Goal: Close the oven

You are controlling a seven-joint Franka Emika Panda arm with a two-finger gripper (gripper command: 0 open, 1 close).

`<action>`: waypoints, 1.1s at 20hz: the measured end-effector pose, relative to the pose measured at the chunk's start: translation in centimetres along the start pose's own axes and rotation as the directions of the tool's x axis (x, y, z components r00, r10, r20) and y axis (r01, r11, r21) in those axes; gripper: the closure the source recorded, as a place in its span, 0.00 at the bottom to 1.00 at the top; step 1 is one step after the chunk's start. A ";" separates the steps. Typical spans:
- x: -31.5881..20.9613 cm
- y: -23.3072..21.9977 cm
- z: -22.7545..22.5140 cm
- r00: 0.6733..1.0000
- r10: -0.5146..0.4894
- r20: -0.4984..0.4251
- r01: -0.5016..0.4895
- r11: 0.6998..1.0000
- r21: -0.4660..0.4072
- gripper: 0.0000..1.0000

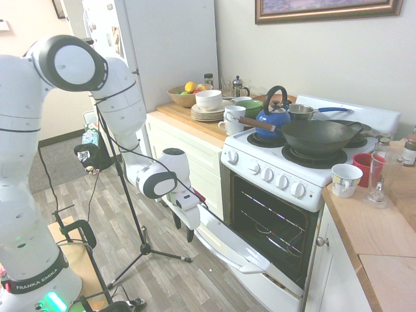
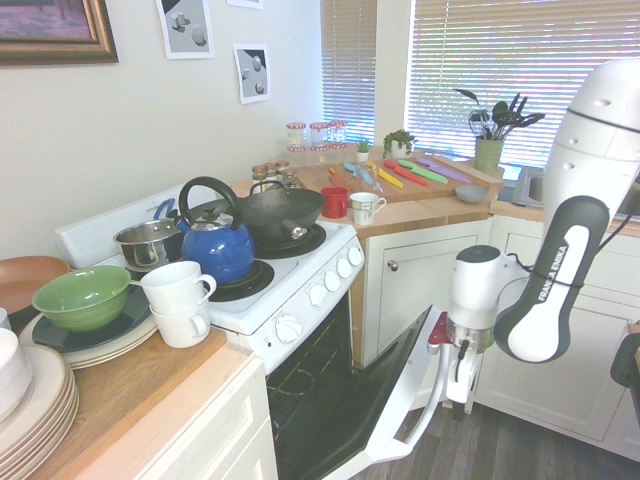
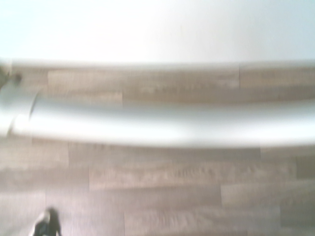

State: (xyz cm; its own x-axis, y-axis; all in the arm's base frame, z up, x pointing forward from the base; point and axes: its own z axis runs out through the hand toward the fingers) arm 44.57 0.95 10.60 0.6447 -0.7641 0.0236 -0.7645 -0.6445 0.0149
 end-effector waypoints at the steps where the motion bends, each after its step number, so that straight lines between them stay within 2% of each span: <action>1: 0.2 -0.6 0.3 1.000 0.006 -0.006 -0.006 1.000 0.007 0.00; 7: 2.3 -2.6 0.6 0.999 0.038 -0.036 -0.037 0.999 0.033 0.00; 14: 3.7 -4.7 3.3 0.997 0.046 -0.058 -0.043 0.998 0.050 0.00; 20: -0.1 -10.4 -0.2 0.995 0.012 -0.099 0.003 0.990 0.144 0.00; 22: 0.0 -11.5 -1.8 0.991 0.017 -0.133 0.005 0.987 0.162 0.00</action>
State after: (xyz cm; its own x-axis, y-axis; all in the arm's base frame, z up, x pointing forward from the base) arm 53.40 8.41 12.24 0.6256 -0.7642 0.1569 -0.7503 -0.6444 -0.1476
